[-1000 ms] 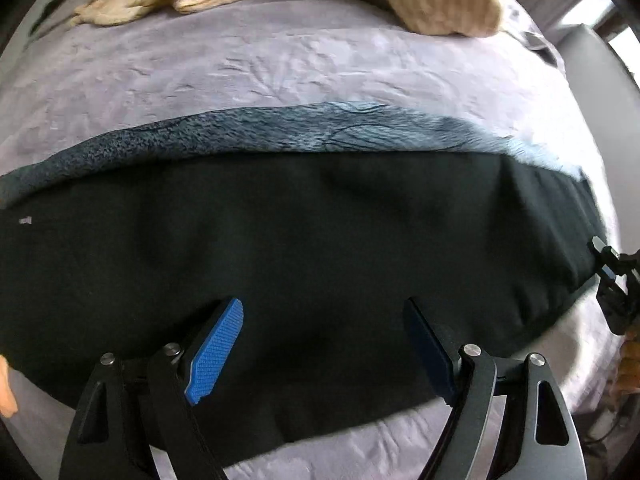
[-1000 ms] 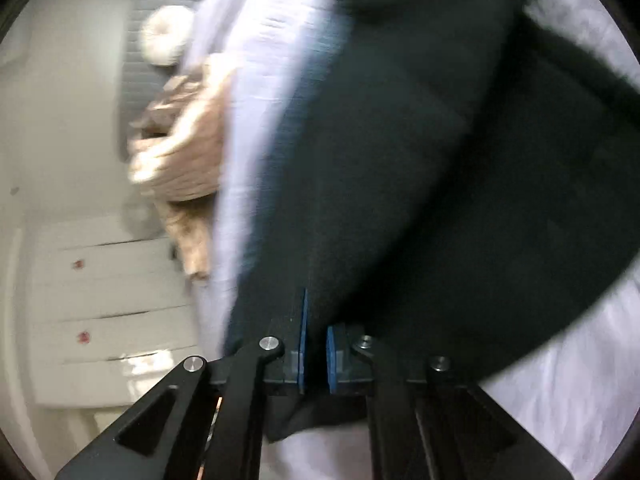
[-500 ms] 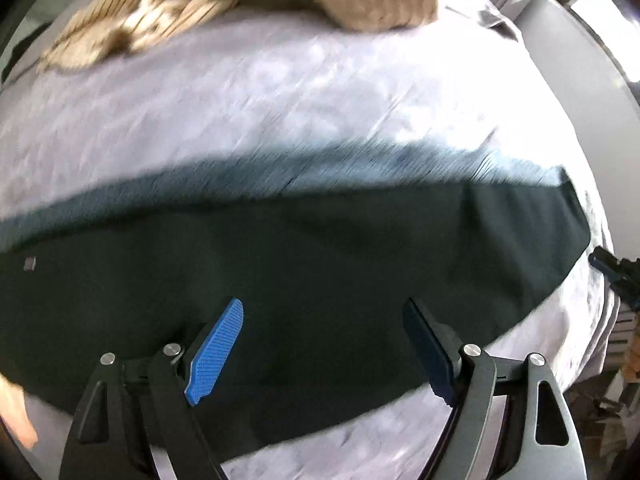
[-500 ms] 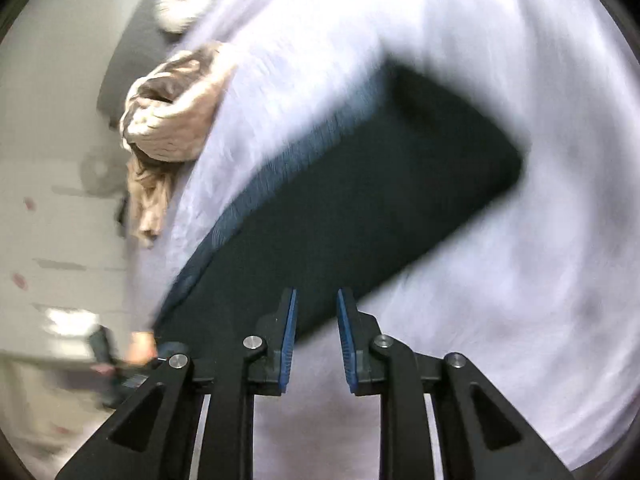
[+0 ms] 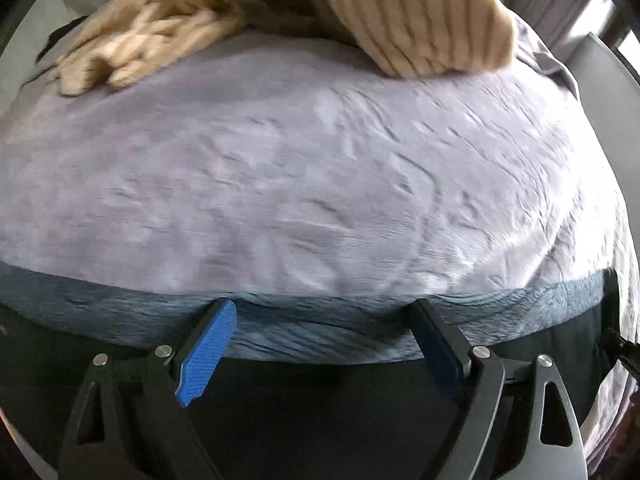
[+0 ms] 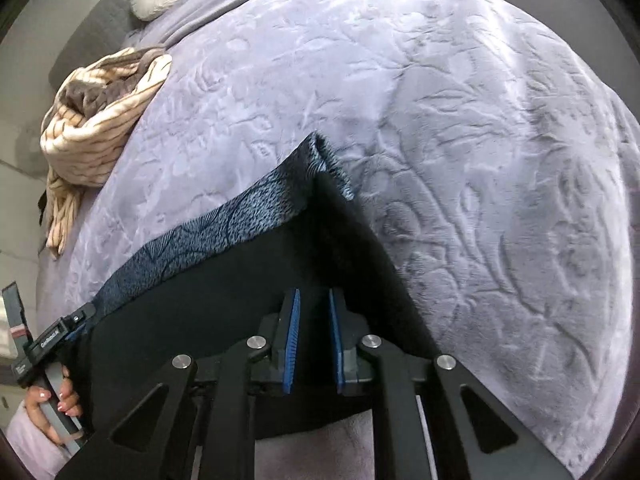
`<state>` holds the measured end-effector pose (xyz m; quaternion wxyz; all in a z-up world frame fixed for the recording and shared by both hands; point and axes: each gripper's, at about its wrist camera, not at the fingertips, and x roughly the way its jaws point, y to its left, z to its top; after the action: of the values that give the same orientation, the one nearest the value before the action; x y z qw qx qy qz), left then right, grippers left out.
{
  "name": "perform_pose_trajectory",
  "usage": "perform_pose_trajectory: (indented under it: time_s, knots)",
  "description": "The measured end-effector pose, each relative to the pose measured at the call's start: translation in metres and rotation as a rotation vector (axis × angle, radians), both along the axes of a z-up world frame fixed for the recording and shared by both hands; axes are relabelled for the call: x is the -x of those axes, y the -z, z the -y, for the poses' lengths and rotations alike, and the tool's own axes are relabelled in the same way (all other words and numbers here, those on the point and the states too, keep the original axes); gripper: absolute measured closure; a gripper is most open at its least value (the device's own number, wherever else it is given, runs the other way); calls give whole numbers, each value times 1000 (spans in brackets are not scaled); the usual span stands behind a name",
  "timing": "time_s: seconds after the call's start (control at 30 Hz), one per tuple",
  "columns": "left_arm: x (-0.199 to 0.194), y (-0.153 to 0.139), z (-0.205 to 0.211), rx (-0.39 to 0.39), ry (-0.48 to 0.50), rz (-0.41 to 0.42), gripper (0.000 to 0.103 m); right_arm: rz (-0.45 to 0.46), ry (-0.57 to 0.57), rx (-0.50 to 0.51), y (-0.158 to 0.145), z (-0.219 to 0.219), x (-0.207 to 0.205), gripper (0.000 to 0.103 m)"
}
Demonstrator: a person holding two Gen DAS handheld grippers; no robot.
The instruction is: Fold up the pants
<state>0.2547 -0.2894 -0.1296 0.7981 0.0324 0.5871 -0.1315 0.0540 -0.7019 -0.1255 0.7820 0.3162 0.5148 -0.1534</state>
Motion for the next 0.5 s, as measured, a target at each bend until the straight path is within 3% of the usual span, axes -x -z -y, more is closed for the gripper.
perform_pose_trajectory:
  time_s: [0.07, 0.23, 0.4, 0.5]
  knots:
    - [0, -10, -18, -28, 1, 16, 14, -8, 17, 14, -11, 1, 10, 83]
    - [10, -15, -41, -72, 20, 28, 14, 35, -84, 64, -26, -18, -1, 78]
    - [12, -7, -2, -31, 39, 16, 14, 59, -154, -18, -11, -43, -41, 78]
    - [14, 2, 21, -89, 57, 46, 14, 56, -195, -23, 2, -62, -67, 78]
